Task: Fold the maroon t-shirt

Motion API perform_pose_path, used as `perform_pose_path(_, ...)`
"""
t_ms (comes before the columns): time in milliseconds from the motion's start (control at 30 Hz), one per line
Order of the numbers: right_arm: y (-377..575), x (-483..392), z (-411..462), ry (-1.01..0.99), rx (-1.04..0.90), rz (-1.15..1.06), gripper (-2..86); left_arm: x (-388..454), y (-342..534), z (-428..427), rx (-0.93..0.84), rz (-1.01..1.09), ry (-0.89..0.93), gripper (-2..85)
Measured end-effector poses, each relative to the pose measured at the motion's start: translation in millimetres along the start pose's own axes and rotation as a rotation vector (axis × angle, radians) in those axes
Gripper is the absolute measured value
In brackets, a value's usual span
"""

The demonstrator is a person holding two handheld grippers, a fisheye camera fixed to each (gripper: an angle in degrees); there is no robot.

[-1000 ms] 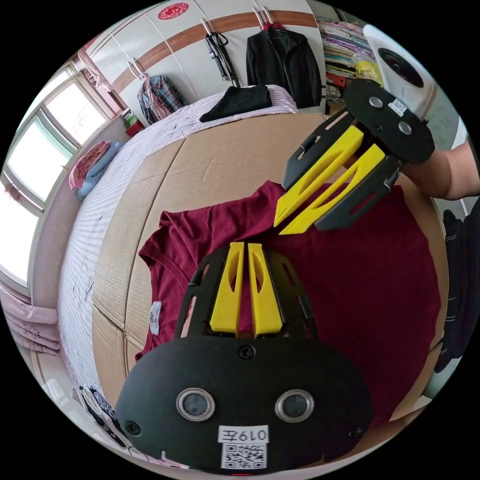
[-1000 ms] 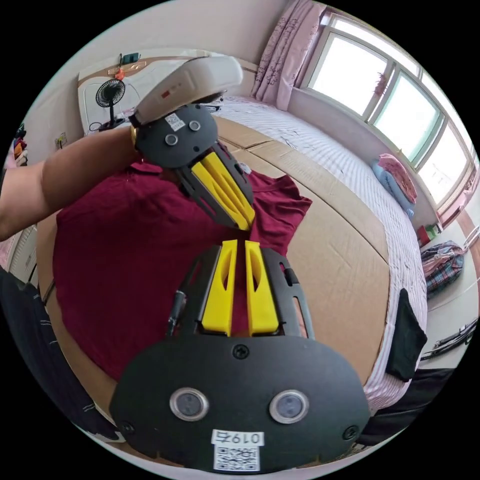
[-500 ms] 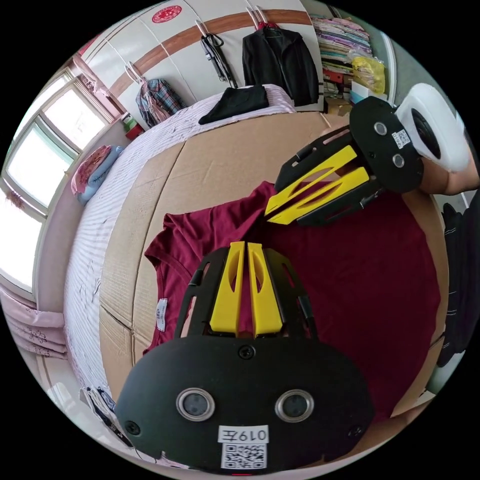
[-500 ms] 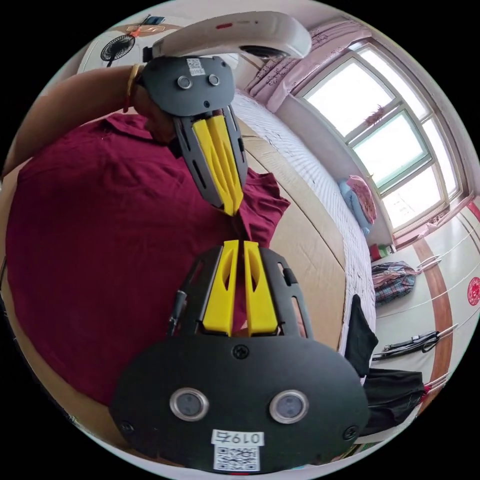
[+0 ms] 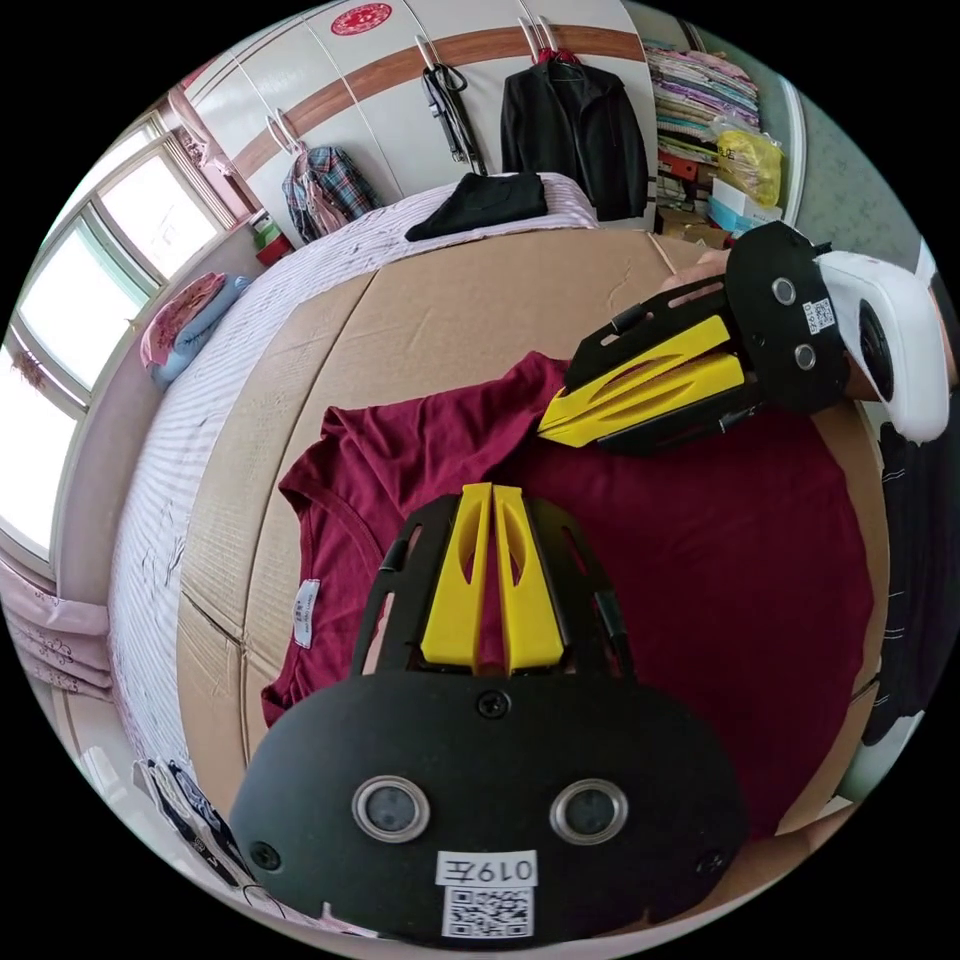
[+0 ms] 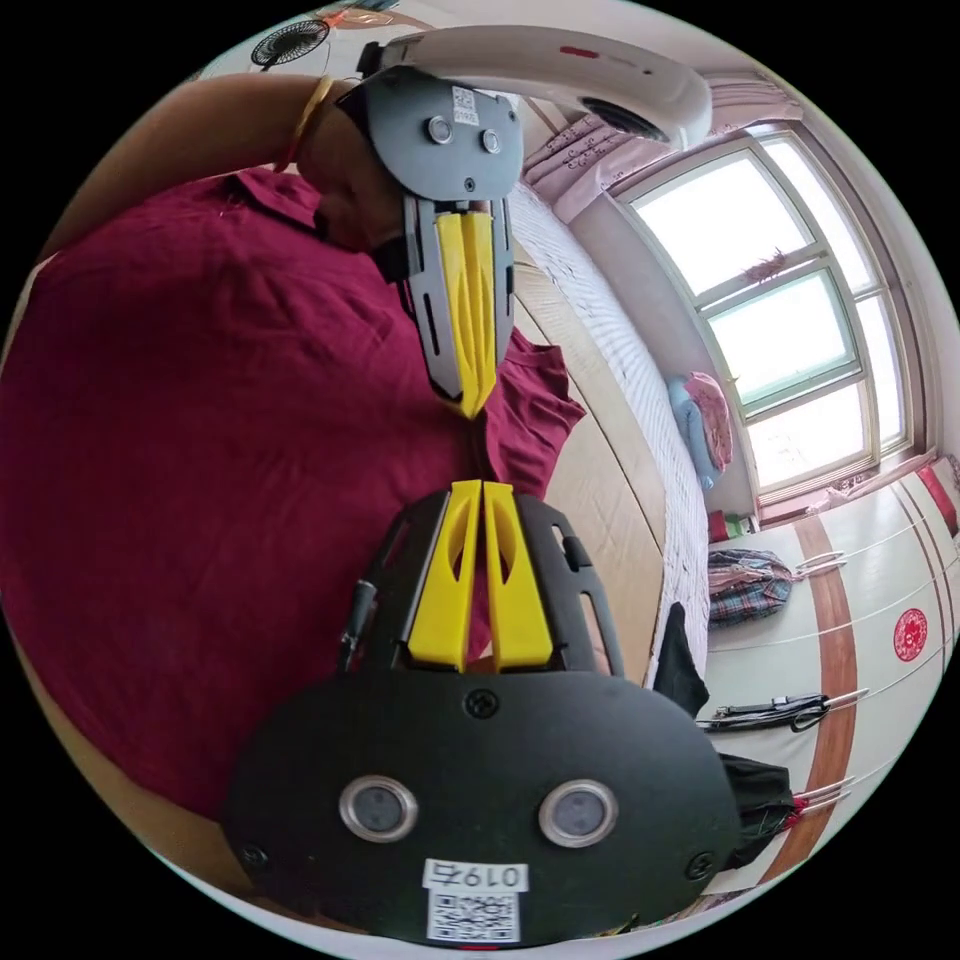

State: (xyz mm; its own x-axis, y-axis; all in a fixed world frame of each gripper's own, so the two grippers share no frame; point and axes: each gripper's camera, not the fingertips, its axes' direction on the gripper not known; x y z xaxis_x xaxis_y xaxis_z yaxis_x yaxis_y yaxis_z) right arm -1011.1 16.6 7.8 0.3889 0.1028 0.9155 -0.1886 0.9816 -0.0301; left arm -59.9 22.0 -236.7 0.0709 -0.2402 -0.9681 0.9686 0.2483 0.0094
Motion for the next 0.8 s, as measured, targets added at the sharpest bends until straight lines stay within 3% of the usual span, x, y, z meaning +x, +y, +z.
perform_pose_path(167,18.6,-19.2,34.6,0.046,0.011,-0.066,0.8,1.6,27.8,-17.7,-0.005,-0.057,-0.036,0.7)
perform_pose_path(300,29.5,-28.6,44.3,0.099,0.005,-0.057,4.8,-3.6,54.6,-41.6,-0.013,-0.275,-0.182,0.7)
perform_pose_path(400,41.9,-28.2,41.8,0.116,0.019,0.059,4.1,-5.7,69.7,-61.2,-0.021,-0.505,-0.241,0.8)
perform_pose_path(500,67.6,-26.3,43.6,0.199,0.051,0.22,0.0,7.0,86.0,-80.8,0.058,-0.68,-0.172,0.9)
perform_pose_path(667,112.9,-29.5,75.2,0.385,0.152,0.415,-0.9,31.0,121.6,-101.3,0.153,-0.875,-0.171,1.1)
perform_pose_path(800,123.4,-42.7,106.7,0.512,0.148,0.403,-1.0,45.6,142.1,-117.5,0.201,-0.914,-0.214,1.1)
